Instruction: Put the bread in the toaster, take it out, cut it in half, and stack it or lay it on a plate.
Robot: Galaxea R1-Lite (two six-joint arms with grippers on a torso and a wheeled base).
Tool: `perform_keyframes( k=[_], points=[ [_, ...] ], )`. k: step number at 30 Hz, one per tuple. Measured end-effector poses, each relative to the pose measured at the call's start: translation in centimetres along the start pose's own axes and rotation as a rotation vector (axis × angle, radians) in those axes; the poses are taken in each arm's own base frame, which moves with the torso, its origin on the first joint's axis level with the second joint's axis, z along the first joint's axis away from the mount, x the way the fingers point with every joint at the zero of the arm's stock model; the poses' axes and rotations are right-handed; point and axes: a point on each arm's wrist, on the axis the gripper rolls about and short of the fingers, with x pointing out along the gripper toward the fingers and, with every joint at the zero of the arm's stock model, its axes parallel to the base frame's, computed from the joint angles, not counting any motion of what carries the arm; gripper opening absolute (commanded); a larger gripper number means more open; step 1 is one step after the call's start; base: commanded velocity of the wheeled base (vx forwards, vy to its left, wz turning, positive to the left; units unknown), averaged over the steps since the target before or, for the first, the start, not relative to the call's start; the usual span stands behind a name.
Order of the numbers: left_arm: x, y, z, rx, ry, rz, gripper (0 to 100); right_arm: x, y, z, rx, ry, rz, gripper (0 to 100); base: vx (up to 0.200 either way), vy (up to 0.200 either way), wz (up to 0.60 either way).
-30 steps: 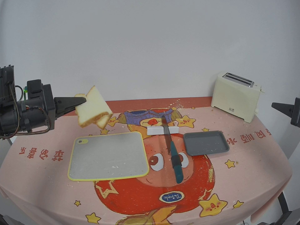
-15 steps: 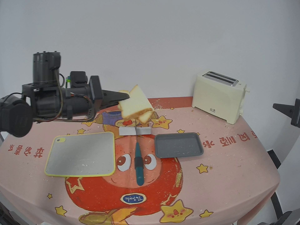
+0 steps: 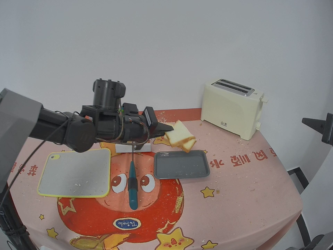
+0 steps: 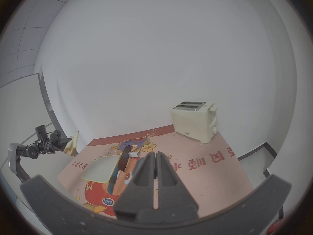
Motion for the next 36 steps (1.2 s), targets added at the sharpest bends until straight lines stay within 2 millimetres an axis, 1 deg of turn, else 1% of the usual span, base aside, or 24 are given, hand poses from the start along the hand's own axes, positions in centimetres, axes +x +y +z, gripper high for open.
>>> perform_keyframes(
  k=[2,11,15,20,26,36],
  points=[
    [1.0,0.8,-0.4,-0.012,0.021,0.016,0,0.1,0.0,0.1,-0.001,-0.021,0.004,0,0.000,0.000,0.00],
    [3.7,3.3,-1.3,-0.049,0.079,0.062,0,0.6,-0.1,-0.2,-0.002,-0.048,0.003,0,0.000,0.000,0.00],
    [4.3,3.9,-1.3,-0.059,0.087,0.071,0,0.7,-0.2,-0.3,-0.002,-0.043,0.001,0,0.000,0.000,0.00],
    [4.7,4.2,-1.3,-0.059,0.090,0.074,0,0.8,-0.2,-0.4,-0.002,-0.038,0.001,0,0.000,0.000,0.00],
    [4.9,4.0,-1.1,-0.053,0.087,0.068,0,0.8,-0.2,-0.4,0.000,-0.037,0.001,0,0.000,0.000,0.00],
    [5.4,4.0,-1.4,-0.057,0.101,0.071,0,0.8,-0.1,-0.4,-0.003,-0.037,0.004,0,0.000,0.000,0.00]
  ],
)
